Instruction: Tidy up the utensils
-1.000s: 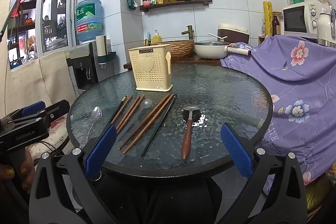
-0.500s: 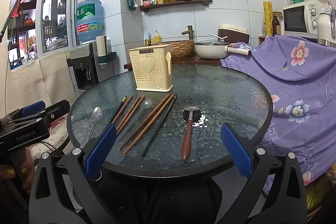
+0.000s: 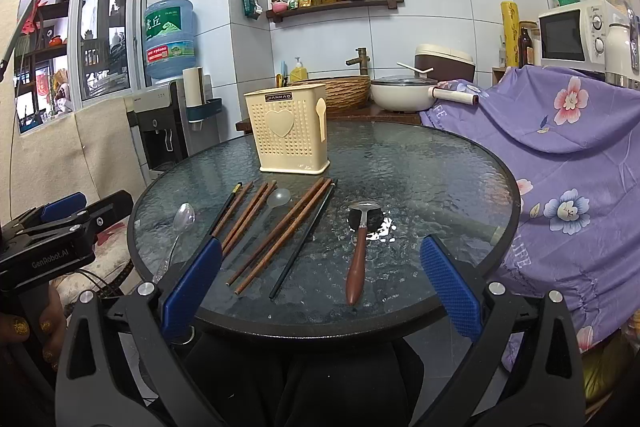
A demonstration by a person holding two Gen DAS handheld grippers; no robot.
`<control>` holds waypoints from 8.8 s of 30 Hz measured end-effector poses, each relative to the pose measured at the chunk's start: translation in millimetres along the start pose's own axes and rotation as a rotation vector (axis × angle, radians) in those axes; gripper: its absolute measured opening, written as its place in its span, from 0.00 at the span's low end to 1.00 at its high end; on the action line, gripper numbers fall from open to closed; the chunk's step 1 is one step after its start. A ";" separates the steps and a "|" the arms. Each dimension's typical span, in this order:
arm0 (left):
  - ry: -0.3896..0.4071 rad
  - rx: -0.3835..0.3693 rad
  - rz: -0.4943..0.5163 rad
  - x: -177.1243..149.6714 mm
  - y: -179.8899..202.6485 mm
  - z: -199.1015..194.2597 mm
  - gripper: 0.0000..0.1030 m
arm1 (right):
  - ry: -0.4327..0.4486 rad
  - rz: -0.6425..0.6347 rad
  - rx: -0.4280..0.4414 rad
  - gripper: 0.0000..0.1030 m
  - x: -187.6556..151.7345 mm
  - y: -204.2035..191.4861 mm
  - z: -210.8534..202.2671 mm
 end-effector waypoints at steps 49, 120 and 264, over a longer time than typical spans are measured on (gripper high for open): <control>-0.162 0.003 -0.011 -21.5 -24.1 32.0 0.94 | -0.079 -0.019 -0.049 0.95 -9.8 11.1 22.2; -0.545 -0.033 -0.036 -20.4 -38.1 178.9 0.35 | -0.540 0.001 -0.008 0.46 16.9 42.9 222.3; -0.487 -0.025 0.008 0.6 -27.0 216.4 0.54 | -0.504 0.022 -0.035 0.46 10.7 24.5 240.5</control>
Point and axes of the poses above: each gripper's, at about its wrist camera, not at the fingertips, and z roughly the way its jaws point, y to its right, x to its top, the point moved 10 cm from there along z, roughly the way its jaws point, and after that the axes turned 3 degrees about x, right-handed, at the moved point
